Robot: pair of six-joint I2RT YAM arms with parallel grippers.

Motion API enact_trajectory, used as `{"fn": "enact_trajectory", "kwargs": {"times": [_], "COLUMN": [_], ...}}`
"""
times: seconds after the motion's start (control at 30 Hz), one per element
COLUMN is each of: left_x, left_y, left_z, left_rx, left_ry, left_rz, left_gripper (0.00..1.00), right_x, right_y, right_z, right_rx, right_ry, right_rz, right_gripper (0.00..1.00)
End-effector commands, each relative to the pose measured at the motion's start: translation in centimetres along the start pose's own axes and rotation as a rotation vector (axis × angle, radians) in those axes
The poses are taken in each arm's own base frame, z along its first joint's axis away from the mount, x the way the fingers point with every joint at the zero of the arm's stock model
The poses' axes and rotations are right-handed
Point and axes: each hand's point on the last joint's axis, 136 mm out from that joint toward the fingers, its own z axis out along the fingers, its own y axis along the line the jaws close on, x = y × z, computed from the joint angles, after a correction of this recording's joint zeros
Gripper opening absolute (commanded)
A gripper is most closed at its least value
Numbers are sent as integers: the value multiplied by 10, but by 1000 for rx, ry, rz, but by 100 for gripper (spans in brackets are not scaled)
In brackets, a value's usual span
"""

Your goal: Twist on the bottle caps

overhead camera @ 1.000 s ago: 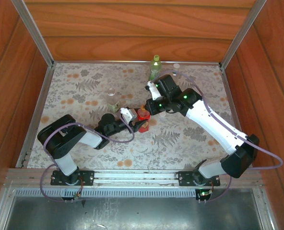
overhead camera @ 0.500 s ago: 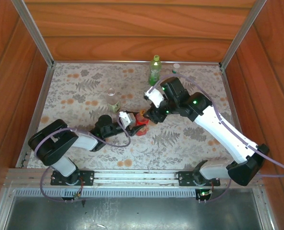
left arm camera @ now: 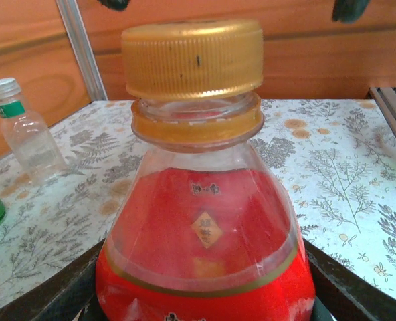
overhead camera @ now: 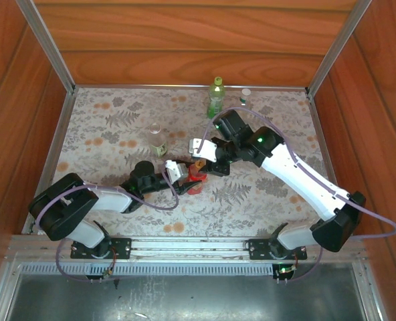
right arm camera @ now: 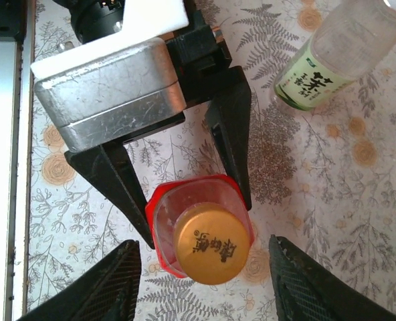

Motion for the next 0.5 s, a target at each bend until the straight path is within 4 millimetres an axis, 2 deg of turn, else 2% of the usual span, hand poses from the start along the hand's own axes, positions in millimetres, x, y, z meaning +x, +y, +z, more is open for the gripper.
{"fn": "enact_trajectory", "kwargs": {"times": [0.0, 0.23, 0.47], "left_x": [9, 9, 8], "left_y": [-6, -7, -6], "left_z": [2, 3, 3], "left_rx": [36, 42, 38], "left_ry": [28, 28, 27], "left_rz": [1, -5, -7], "left_gripper": [65, 65, 65], "right_x": [-4, -3, 2], "right_y": [8, 7, 7], "right_z": [0, 4, 9], "right_rx": [-51, -66, -74], "right_ry": [-13, 0, 27], "right_rz": [-60, -39, -22], "right_gripper": [53, 39, 31]}}
